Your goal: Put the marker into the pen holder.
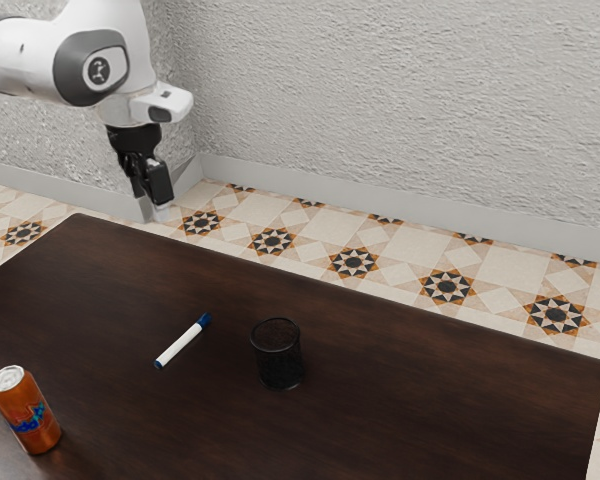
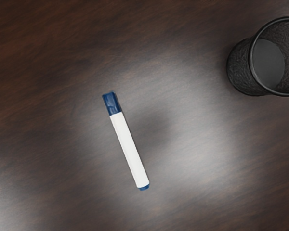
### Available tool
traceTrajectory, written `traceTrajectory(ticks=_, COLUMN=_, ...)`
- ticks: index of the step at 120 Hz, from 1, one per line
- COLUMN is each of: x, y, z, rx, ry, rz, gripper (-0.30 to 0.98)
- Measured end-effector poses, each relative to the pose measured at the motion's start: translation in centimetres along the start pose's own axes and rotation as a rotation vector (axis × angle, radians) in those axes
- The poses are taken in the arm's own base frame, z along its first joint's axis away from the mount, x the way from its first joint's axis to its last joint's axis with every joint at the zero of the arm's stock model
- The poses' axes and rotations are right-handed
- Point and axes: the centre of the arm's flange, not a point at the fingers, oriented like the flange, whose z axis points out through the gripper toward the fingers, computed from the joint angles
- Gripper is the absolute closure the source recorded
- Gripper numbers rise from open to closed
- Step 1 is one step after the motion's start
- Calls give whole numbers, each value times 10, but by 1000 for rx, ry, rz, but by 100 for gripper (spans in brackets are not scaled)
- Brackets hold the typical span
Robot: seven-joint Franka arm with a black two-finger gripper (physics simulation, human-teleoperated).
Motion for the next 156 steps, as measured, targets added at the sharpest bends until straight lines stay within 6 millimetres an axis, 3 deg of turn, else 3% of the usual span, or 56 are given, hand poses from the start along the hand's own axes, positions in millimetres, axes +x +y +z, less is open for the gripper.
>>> traceTrajectory(ticks=32, x=1, y=7, z=5, rx=6, ry=9, rz=105, gripper=0)
traceTrajectory(ticks=41, x=-14, y=7, z=44, rx=-18, ry=-17, rz=79, gripper=0)
traceTrajectory(ticks=47, x=-25, y=-6, z=67, rx=-25, ry=-21, rz=38, gripper=0)
traceTrajectory(ticks=61, x=-41, y=-42, z=84, rx=-7, ry=8, rz=-57, gripper=0)
traceTrajectory(ticks=72, x=-41, y=-46, z=111, rx=13, ry=15, rz=-87, gripper=0)
traceTrajectory(ticks=94, x=-19, y=-47, z=161, rx=46, ry=24, rz=-168, gripper=1)
traceTrajectory(ticks=110, x=1, y=-55, z=182, rx=66, ry=35, rz=-253, gripper=19)
traceTrajectory(ticks=130, x=23, y=-68, z=217, rx=77, ry=24, rz=-342, gripper=30)
traceTrajectory(ticks=156, x=29, y=-43, z=235, rx=57, ry=48, rz=-403, gripper=33)
